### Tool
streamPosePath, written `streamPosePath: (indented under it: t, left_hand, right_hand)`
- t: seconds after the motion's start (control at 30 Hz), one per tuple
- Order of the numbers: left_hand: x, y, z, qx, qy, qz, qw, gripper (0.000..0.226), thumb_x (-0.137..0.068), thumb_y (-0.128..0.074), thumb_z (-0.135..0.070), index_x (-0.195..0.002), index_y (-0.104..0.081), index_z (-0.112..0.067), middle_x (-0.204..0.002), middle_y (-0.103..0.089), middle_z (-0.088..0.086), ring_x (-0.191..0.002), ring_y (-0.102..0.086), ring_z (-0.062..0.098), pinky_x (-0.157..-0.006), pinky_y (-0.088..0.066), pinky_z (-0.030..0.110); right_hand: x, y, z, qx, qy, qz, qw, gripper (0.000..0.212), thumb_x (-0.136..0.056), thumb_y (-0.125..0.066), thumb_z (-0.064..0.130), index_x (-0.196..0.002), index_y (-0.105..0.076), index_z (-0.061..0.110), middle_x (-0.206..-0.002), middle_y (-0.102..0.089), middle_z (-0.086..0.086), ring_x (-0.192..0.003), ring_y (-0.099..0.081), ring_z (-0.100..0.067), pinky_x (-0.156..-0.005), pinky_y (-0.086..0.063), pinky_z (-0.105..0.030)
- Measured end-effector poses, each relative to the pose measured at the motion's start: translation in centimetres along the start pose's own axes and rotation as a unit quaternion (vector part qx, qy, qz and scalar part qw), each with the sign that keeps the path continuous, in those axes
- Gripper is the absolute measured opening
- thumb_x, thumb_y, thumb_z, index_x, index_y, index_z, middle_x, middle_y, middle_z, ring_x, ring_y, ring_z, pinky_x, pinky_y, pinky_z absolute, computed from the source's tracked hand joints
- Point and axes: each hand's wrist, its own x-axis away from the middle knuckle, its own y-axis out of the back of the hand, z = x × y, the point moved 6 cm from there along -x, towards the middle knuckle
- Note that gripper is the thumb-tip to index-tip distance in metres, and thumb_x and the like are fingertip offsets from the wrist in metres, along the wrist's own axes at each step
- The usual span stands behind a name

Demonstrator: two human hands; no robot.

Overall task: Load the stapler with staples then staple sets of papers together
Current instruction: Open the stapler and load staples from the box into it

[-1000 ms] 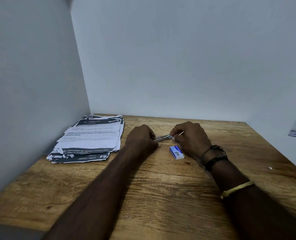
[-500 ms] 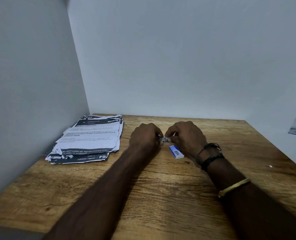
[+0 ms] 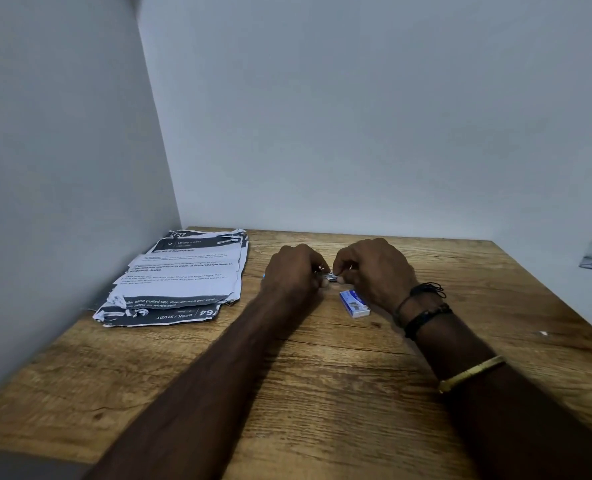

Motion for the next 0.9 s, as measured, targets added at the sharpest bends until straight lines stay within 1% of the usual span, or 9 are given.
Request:
streamPosePath:
  t: [0.07,0.17,0.23,0.3,0.43,0.57,0.73,0.8,0.9]
  left_hand:
    - [0.0,0.0,0.1,0.006,0.004,-0.001,1.000,0.023,-0.073,-0.083,-0.027,-0.096,-0.080,-0.028,-0.095,-0.079,-0.001,-0.094,-0.071,0.019,-0.084,-0.057,0.037]
    - [-0.1,-0.1,0.2,0.015,0.007,0.002,1.000,0.025,-0.073,-0.083,-0.028,-0.097,-0.080,-0.028,-0.098,-0.079,0.000,-0.097,-0.070,0.020,-0.086,-0.057,0.038]
    - [-0.2,-0.1,0.3,0.015,0.007,0.004,1.000,0.025,-0.074,-0.083,-0.028,-0.099,-0.080,-0.027,-0.099,-0.078,0.000,-0.098,-0.070,0.020,-0.086,-0.057,0.038]
    - [-0.3,-0.2,0.2,0.013,0.009,0.012,1.000,0.026,-0.075,-0.083,-0.029,-0.101,-0.080,-0.026,-0.099,-0.078,0.001,-0.098,-0.069,0.021,-0.087,-0.056,0.038]
    - [-0.4,-0.3,0.5,0.017,0.014,0.012,1.000,0.028,-0.073,-0.085,-0.029,-0.100,-0.080,-0.026,-0.099,-0.079,0.002,-0.097,-0.070,0.021,-0.084,-0.056,0.035]
    - [-0.7,-0.3,0.9,0.029,0.022,0.010,0.999,0.026,-0.072,-0.086,-0.028,-0.098,-0.081,-0.027,-0.097,-0.079,0.000,-0.096,-0.070,0.018,-0.083,-0.054,0.030]
    - [-1.0,-0.1,1.7,0.035,0.035,0.013,0.999,0.028,-0.073,-0.086,-0.026,-0.100,-0.081,-0.025,-0.100,-0.079,0.001,-0.098,-0.070,0.018,-0.083,-0.050,0.026]
    - [-1.1,-0.1,2.0,0.040,0.038,0.014,0.998,0.026,-0.073,-0.087,-0.026,-0.098,-0.081,-0.024,-0.098,-0.079,0.001,-0.095,-0.069,0.017,-0.081,-0.049,0.026]
    - [-0.9,-0.2,2.3,0.053,0.047,0.017,0.997,0.026,-0.071,-0.088,-0.027,-0.097,-0.082,-0.023,-0.095,-0.079,0.000,-0.089,-0.066,0.013,-0.076,-0.042,0.022]
  right_hand:
    - [-0.1,-0.1,-0.1,0.001,0.000,0.007,1.000,0.010,-0.081,-0.074,0.022,-0.081,-0.077,0.031,-0.067,-0.057,0.019,-0.075,-0.057,-0.007,-0.060,-0.035,-0.026]
    - [-0.1,-0.3,-0.2,-0.001,0.000,0.010,1.000,0.008,-0.083,-0.074,0.026,-0.083,-0.079,0.032,-0.073,-0.059,0.019,-0.081,-0.062,-0.011,-0.064,-0.039,-0.028]
    - [-0.1,-0.4,-0.3,-0.002,0.001,0.011,1.000,0.008,-0.084,-0.074,0.026,-0.086,-0.079,0.032,-0.079,-0.065,0.016,-0.085,-0.064,-0.013,-0.066,-0.046,-0.031]
    - [0.0,-0.4,-0.2,-0.005,0.010,0.007,1.000,0.008,-0.085,-0.075,0.027,-0.091,-0.078,0.032,-0.089,-0.071,0.012,-0.089,-0.064,-0.014,-0.072,-0.052,-0.035]
    - [0.2,-0.5,0.2,-0.006,0.037,0.005,0.999,0.010,-0.085,-0.077,0.030,-0.094,-0.078,0.034,-0.094,-0.070,0.007,-0.095,-0.062,-0.017,-0.074,-0.051,-0.036]
    - [0.1,-0.8,-0.3,-0.008,0.032,0.014,0.999,0.008,-0.088,-0.075,0.030,-0.093,-0.078,0.033,-0.099,-0.071,0.005,-0.099,-0.062,-0.018,-0.077,-0.051,-0.038]
    - [0.3,-0.4,-2.2,-0.044,-0.007,0.005,0.999,0.005,-0.083,-0.077,0.028,-0.087,-0.078,0.032,-0.093,-0.072,0.006,-0.092,-0.063,-0.016,-0.079,-0.052,-0.040]
    - [0.3,-0.3,-2.8,-0.058,-0.023,0.007,0.998,0.005,-0.082,-0.078,0.025,-0.084,-0.078,0.029,-0.090,-0.074,0.005,-0.088,-0.066,-0.015,-0.078,-0.054,-0.039]
    - [0.3,-0.5,-3.1,-0.084,-0.037,0.014,0.996,0.010,-0.078,-0.079,0.017,-0.080,-0.076,0.026,-0.080,-0.075,0.006,-0.082,-0.068,-0.015,-0.074,-0.055,-0.036]
